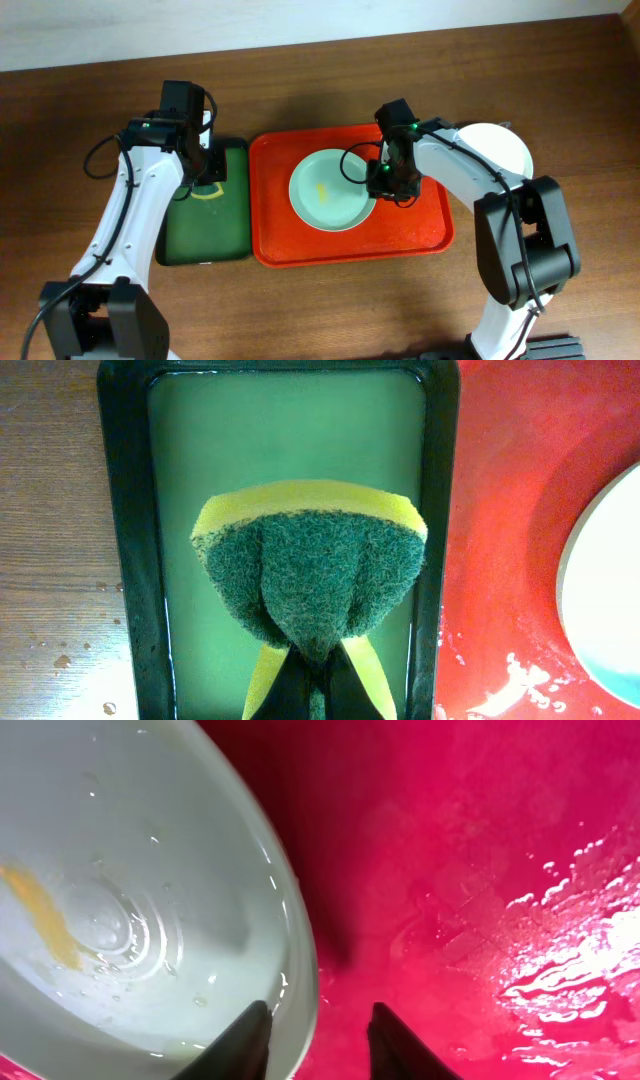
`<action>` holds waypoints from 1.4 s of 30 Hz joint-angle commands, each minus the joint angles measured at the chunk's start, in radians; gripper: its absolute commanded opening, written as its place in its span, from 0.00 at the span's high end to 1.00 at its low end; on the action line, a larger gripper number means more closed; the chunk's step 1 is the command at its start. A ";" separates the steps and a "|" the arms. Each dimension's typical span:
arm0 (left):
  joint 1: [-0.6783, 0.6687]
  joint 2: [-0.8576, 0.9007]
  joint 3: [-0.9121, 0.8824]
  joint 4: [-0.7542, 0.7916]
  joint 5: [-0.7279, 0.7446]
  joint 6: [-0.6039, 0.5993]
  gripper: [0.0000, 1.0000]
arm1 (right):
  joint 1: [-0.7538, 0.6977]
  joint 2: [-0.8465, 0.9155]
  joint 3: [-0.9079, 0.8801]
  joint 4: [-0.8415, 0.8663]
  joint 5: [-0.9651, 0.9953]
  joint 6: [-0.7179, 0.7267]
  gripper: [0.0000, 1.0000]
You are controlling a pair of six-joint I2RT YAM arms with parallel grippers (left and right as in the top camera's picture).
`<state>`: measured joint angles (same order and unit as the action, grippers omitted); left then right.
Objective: Clean dirty plates on tray and stack at the side
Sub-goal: 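Lift the sponge with the left gripper toward the held plate, then scrub the plate with the sponge while the right gripper holds it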
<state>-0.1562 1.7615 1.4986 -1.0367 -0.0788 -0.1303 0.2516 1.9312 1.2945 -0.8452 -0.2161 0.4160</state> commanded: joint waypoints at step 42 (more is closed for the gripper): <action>-0.309 0.155 0.024 0.128 0.143 -0.181 1.00 | 0.135 0.005 -0.047 0.118 -0.053 0.222 0.96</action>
<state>-0.4614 1.8809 1.5013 -0.9146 0.0566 -0.2695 0.3691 1.9312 1.2579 -0.7288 -0.2859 0.6189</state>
